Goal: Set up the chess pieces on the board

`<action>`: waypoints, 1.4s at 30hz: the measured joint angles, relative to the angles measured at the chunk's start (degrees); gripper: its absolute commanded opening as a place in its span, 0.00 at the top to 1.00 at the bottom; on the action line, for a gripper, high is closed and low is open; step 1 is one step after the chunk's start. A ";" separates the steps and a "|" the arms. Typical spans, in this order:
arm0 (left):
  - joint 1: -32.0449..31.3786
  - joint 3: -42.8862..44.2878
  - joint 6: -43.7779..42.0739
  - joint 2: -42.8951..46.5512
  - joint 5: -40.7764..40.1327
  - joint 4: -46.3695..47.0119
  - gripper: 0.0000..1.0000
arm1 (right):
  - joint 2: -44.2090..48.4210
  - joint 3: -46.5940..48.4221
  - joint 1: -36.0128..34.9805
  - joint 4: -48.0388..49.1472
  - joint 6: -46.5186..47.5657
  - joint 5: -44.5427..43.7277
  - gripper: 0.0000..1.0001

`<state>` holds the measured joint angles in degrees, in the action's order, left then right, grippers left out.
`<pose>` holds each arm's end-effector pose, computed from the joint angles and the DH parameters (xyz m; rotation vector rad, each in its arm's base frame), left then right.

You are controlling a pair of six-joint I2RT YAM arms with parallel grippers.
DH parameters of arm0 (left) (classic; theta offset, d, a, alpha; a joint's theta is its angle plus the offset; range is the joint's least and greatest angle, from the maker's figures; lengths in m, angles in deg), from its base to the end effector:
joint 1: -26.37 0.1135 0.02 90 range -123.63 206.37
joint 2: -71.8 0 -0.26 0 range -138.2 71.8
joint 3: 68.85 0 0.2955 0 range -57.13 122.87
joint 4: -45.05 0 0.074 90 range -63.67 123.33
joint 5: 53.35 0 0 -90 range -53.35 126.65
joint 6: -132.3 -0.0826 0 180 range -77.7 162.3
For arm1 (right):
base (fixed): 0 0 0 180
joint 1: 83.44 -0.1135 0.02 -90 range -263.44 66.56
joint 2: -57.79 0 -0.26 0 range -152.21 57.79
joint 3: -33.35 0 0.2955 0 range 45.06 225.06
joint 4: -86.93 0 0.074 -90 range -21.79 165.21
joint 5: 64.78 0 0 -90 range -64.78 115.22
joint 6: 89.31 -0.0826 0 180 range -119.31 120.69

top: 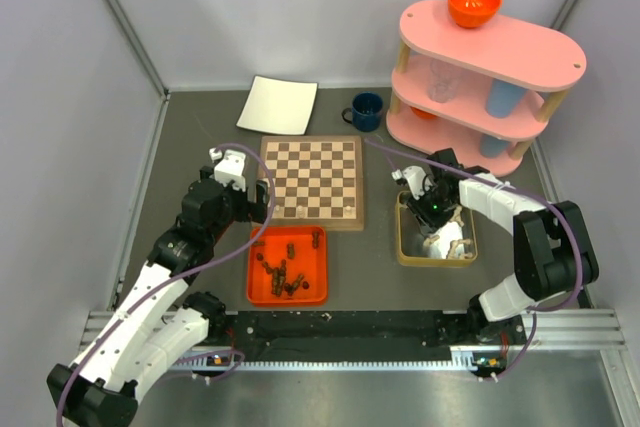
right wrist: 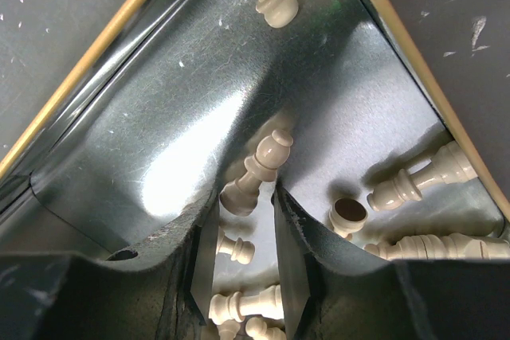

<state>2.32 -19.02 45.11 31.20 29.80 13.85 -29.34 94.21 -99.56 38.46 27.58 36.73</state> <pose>0.2405 -0.0965 0.2717 0.2826 1.9357 -0.1926 0.2959 0.1027 0.0929 -1.0797 2.6354 0.2499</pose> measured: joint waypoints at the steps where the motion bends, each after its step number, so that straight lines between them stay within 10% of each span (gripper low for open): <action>1: 0.00 0.00 0.00 0.11 0.00 0.02 0.01 | 0.00 0.00 0.00 0.02 -0.02 0.02 0.65; 21: 0.00 -0.09 0.66 0.74 2.62 0.00 0.03 | 0.48 -0.52 0.00 2.08 -0.02 -1.97 0.89; 34: -0.81 0.79 22.62 -7.13 35.76 11.78 0.11 | 18.64 -3.52 6.69 -0.33 7.30 13.09 0.89; 42: -10.51 2.73 36.92 -18.29 41.99 25.59 0.14 | 24.94 -3.76 6.67 -4.94 13.66 30.45 0.89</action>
<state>-8.20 -16.29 82.02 12.90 71.79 39.44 -4.40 90.45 -92.89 33.52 41.24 67.18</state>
